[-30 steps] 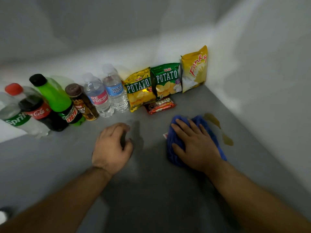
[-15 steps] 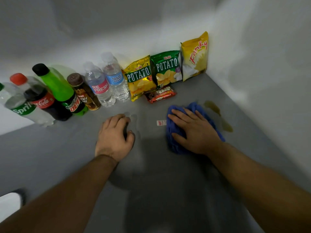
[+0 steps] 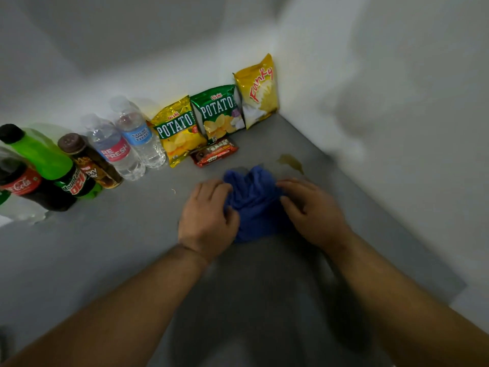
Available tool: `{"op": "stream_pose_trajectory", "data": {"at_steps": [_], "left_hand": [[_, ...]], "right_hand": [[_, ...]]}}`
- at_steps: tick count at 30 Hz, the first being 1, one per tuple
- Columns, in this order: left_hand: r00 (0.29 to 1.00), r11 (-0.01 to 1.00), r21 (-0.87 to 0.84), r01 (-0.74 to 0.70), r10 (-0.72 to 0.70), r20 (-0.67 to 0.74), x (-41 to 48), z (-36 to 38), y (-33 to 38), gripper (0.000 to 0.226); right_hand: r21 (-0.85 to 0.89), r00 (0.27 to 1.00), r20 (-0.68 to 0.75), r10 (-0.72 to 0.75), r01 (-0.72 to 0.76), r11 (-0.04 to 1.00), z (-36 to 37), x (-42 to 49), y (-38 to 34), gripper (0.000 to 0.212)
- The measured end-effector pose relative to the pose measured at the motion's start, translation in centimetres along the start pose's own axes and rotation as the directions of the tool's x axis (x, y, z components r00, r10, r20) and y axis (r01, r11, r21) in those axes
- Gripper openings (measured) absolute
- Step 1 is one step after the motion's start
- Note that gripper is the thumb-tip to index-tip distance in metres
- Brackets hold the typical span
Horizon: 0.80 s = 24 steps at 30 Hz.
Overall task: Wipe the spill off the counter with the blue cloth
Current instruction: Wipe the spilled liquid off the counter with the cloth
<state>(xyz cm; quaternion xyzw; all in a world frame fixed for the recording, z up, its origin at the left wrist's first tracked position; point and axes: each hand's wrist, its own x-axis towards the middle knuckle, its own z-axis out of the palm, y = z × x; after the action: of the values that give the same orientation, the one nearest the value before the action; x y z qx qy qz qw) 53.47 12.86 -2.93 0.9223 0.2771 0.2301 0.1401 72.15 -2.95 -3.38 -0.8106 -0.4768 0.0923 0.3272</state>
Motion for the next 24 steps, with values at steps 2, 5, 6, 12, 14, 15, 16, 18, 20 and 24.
{"op": "stream_pose_trajectory", "data": {"at_steps": [2, 5, 6, 12, 14, 15, 16, 18, 20, 24], "left_hand": [[0.995, 0.995, -0.001, -0.101, 0.101, 0.011, 0.8, 1.8, 3.7, 0.035], [0.968, 0.99, 0.143, 0.015, -0.05, 0.244, 2.1, 4.5, 6.5, 0.057], [0.938, 0.972, 0.225, 0.063, -0.135, 0.319, 2.5, 5.2, 6.6, 0.069], [0.868, 0.946, 0.324, 0.03, -0.186, 0.461, 5.4, 7.8, 4.9, 0.087], [0.855, 0.947, 0.32, 0.021, -0.183, 0.486, 7.8, 8.6, 5.0, 0.084], [0.848, 0.948, 0.319, 0.015, -0.181, 0.498, 9.2, 9.1, 5.2, 0.083], [0.843, 0.948, 0.318, 0.011, -0.179, 0.507, 10.4, 9.5, 5.5, 0.083], [0.841, 0.951, 0.309, -0.01, -0.159, 0.518, 12.3, 10.5, 6.4, 0.082], [0.845, 0.955, 0.29, -0.055, -0.11, 0.523, 12.7, 11.4, 7.4, 0.079], [0.857, 0.955, 0.217, -0.202, 0.065, 0.51, 10.0, 11.8, 8.9, 0.076]], "right_hand": [[-0.113, 0.984, -0.147, 0.097, -0.114, 0.987, -2.9, -1.6, 3.1, 0.032], [-0.256, 0.986, -0.118, 0.119, -0.146, 0.956, -5.9, -3.9, 8.1, 0.033], [-0.289, 0.991, -0.081, 0.111, -0.13, 0.948, -6.4, -4.5, 9.2, 0.035], [-0.289, 0.993, -0.1, 0.064, -0.091, 0.953, -6.1, -5.2, 11.7, 0.038], [-0.303, 0.993, -0.105, 0.056, -0.086, 0.949, -5.9, -5.0, 11.9, 0.039], [-0.312, 0.993, -0.107, 0.054, -0.085, 0.946, -5.8, -5.0, 12.0, 0.039], [-0.322, 0.992, -0.112, 0.052, -0.086, 0.943, -5.8, -5.0, 12.1, 0.039], [-0.343, 0.991, -0.12, 0.054, -0.092, 0.935, -5.8, -4.9, 12.1, 0.04], [-0.356, 0.991, -0.12, 0.061, -0.1, 0.929, -5.7, -5.0, 12.2, 0.042], [-0.334, 0.988, -0.123, 0.093, -0.13, 0.934, -5.9, -5.1, 12.0, 0.042]]}}
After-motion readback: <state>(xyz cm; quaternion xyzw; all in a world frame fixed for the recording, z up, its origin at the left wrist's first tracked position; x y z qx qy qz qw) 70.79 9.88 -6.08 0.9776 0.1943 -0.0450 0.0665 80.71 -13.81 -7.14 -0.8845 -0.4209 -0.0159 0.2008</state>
